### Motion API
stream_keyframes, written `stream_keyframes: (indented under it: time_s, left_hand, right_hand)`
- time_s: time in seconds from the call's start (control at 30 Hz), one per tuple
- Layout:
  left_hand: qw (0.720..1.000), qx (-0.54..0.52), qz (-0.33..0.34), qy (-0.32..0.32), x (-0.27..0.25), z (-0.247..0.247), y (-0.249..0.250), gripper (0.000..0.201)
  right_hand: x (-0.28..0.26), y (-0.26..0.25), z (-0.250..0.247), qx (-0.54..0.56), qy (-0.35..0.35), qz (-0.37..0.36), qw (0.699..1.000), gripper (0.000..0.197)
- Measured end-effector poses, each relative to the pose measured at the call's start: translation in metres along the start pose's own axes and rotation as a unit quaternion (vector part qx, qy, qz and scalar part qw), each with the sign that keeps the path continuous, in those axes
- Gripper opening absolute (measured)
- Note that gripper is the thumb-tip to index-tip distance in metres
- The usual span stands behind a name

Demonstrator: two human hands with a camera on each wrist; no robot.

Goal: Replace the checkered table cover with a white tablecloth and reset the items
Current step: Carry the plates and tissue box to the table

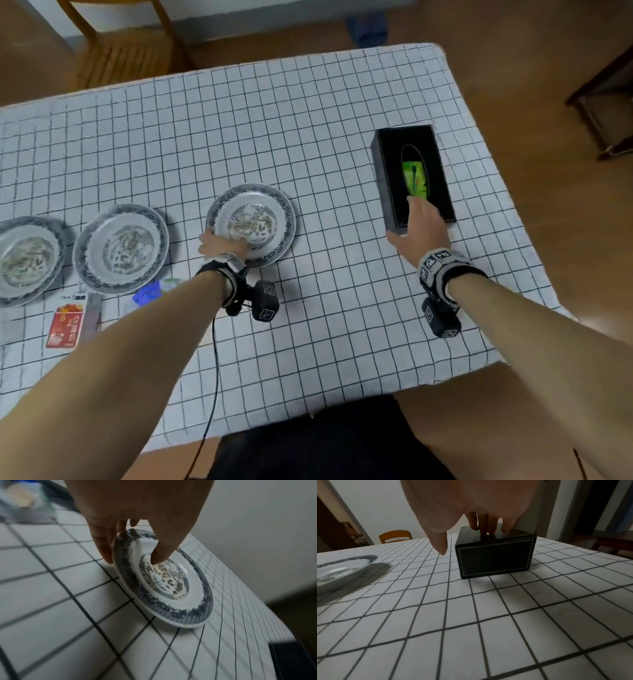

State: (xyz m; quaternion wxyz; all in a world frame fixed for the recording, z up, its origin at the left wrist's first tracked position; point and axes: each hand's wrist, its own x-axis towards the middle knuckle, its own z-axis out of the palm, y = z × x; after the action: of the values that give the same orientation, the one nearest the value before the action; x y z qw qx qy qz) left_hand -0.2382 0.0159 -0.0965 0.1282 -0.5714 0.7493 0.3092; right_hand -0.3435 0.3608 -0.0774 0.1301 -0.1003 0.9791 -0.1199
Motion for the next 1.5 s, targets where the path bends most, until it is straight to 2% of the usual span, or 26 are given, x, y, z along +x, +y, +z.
stream_keyframes:
  time_s: [0.1,0.17,0.23,0.33,0.4,0.57,0.73,0.8,0.87,0.93,1.03,1.17,1.4,1.5]
  left_hand:
    - [0.998,-0.005,-0.067,0.003,0.003,0.003,0.001,0.067]
    - [0.996,-0.052,-0.066,-0.020,0.006,0.007,-0.001,0.062]
    - [0.995,-0.052,-0.078,-0.043,0.019,0.009,-0.010,0.057]
    - [0.994,-0.056,-0.078,-0.053,0.039,0.015,-0.027,0.051]
    - [0.994,-0.076,-0.048,-0.066,0.025,0.011,-0.030,0.051]
    - [0.982,-0.108,-0.102,-0.118,0.009,0.006,-0.033,0.031]
    - [0.971,-0.148,-0.090,-0.166,0.004,0.013,-0.022,0.020]
    - [0.966,-0.177,-0.096,-0.165,-0.003,0.015,-0.015,0.014]
    - [0.964,-0.190,-0.090,-0.163,-0.012,0.016,-0.009,0.023]
    - [0.957,-0.214,-0.098,-0.172,-0.018,0.016,-0.007,0.021]
    - [0.953,-0.242,-0.094,-0.158,-0.027,0.011,-0.008,0.019]
    - [0.947,-0.249,-0.088,-0.181,-0.040,-0.002,-0.011,0.015]
    - [0.933,-0.301,-0.088,-0.174,-0.052,-0.034,-0.041,0.011]
    - [0.926,-0.331,-0.068,-0.166,-0.042,-0.046,-0.066,0.012]
  right_hand:
    - [0.012,0.013,0.010,-0.036,0.001,-0.036,0.999,0.093]
    - [0.017,0.018,0.014,-0.048,-0.001,-0.046,0.998,0.099]
    - [0.022,0.022,0.017,-0.047,0.000,-0.052,0.998,0.101]
    - [0.024,0.024,0.018,-0.011,0.041,-0.056,0.998,0.090]
    - [0.023,0.026,0.018,0.015,0.073,-0.052,0.996,0.083]
    - [0.025,0.027,0.020,-0.058,0.042,-0.052,0.996,0.107]
    - [0.031,0.024,0.019,-0.066,0.050,-0.046,0.995,0.102]
    - [0.033,0.022,0.017,-0.050,0.045,-0.035,0.997,0.100]
    - [0.032,0.018,0.018,-0.031,0.045,-0.029,0.998,0.098]
    - [0.029,0.015,0.021,-0.008,0.046,-0.034,0.998,0.097]
    - [0.020,0.008,0.026,0.009,0.021,-0.058,0.998,0.096]
    - [0.001,-0.009,0.031,0.011,-0.007,-0.102,0.995,0.099]
    - [-0.037,-0.043,0.037,-0.010,-0.010,-0.169,0.986,0.100]
    - [-0.052,-0.065,0.037,-0.022,-0.011,-0.189,0.982,0.100]
